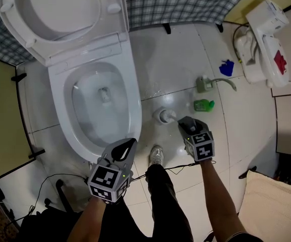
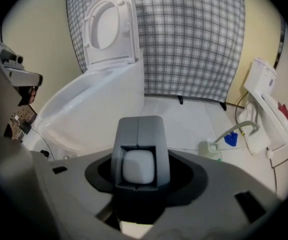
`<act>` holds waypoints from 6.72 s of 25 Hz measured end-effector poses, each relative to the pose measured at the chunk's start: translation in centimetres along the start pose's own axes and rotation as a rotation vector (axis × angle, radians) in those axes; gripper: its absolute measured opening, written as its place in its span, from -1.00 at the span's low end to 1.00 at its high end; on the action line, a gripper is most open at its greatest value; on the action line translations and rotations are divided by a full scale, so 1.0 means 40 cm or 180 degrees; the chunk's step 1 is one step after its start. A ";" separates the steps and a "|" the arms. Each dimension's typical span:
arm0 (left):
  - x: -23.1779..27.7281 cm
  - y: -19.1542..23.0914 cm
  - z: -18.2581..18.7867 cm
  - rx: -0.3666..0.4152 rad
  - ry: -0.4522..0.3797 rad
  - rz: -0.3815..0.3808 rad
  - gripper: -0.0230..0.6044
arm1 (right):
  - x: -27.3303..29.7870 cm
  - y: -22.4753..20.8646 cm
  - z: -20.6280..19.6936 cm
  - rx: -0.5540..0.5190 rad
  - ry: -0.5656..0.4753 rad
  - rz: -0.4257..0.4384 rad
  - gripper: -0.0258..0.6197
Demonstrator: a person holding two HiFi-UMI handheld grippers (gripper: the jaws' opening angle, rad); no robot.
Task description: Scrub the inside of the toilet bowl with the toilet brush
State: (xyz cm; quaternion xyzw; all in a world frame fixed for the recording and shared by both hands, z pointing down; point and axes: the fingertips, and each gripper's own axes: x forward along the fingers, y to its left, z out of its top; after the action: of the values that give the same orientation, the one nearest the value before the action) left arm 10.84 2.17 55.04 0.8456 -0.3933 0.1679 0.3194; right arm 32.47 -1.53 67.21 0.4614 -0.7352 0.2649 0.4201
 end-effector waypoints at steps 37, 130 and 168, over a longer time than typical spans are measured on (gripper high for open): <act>-0.319 0.294 0.217 -0.0360 -0.0380 0.0835 -0.90 | -0.261 0.494 0.653 0.0138 -0.1470 0.1149 -0.24; -0.292 0.458 0.043 -0.0691 -0.0338 0.0911 -0.90 | 0.069 0.496 0.653 -0.0066 -0.1067 0.0381 -0.27; -0.304 0.420 0.074 -0.0656 -0.0384 0.0761 -0.90 | -0.156 0.364 0.663 -0.0147 -0.0805 -0.0320 -0.26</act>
State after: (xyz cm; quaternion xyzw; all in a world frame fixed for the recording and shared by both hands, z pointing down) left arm -9.74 -1.22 53.18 0.7642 -0.5247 0.1124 0.3579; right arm 10.83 -12.95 48.36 0.5176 -0.7641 0.1661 0.3473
